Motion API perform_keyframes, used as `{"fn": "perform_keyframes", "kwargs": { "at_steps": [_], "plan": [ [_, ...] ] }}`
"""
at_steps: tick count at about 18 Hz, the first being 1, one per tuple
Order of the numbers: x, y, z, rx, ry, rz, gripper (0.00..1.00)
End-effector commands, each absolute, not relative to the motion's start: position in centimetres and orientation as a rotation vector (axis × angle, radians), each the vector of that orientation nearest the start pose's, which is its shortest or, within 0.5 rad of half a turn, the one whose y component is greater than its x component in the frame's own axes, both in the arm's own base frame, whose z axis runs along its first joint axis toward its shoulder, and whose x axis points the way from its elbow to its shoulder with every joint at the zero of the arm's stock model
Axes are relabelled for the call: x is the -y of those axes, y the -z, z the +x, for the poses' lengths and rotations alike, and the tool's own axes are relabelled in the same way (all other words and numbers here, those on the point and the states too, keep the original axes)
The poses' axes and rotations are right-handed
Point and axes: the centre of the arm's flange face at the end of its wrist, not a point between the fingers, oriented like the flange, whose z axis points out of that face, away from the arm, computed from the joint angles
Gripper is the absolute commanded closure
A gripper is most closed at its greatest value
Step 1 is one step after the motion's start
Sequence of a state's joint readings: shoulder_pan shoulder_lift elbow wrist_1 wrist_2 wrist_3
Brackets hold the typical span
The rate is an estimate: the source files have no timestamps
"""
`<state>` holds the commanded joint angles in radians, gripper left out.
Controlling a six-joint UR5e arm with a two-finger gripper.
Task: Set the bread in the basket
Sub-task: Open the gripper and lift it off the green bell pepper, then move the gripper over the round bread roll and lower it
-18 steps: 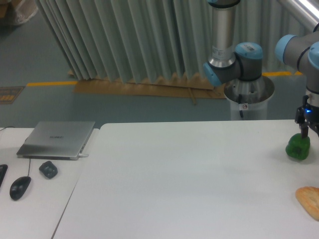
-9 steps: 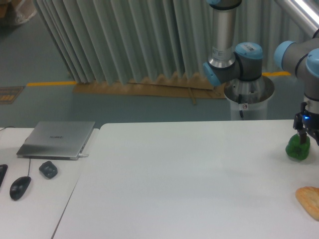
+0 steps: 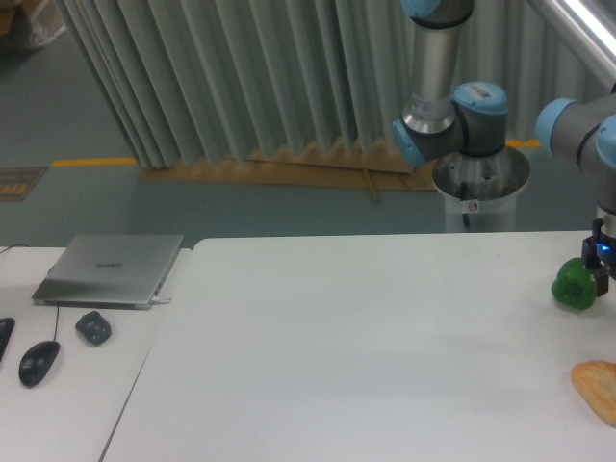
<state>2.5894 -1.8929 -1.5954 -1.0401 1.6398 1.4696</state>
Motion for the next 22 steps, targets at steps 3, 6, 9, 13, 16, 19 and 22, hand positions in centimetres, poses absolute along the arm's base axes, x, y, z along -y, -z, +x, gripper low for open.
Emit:
{"fn": "perform_keyframes", "kwargs": {
  "at_steps": [3,6,9,13,16,19,22],
  "plan": [
    [-44.4,-34.8,-47.2,-0.63,-0.318,-3.062,0.0],
    [-45.2,-34.0,-48.0,-0.632,-0.319,-3.062,0.0],
    [-45.3,-32.7,-49.0,-0.641,-0.339,-3.115,0.0],
    [-45.7,-30.9,-49.9,-0.638,-0.337,-3.131,0.0],
    [-45.8,-30.1,-50.4,-0.605,-0.361,-3.147,0.0],
    [-47.2,-29.0,-50.1,-0.576,-0.381,-3.191,0.0],
    [-47.3,-27.8,-50.4,-0.566,-0.39,-3.235,0.0]
  ]
}}
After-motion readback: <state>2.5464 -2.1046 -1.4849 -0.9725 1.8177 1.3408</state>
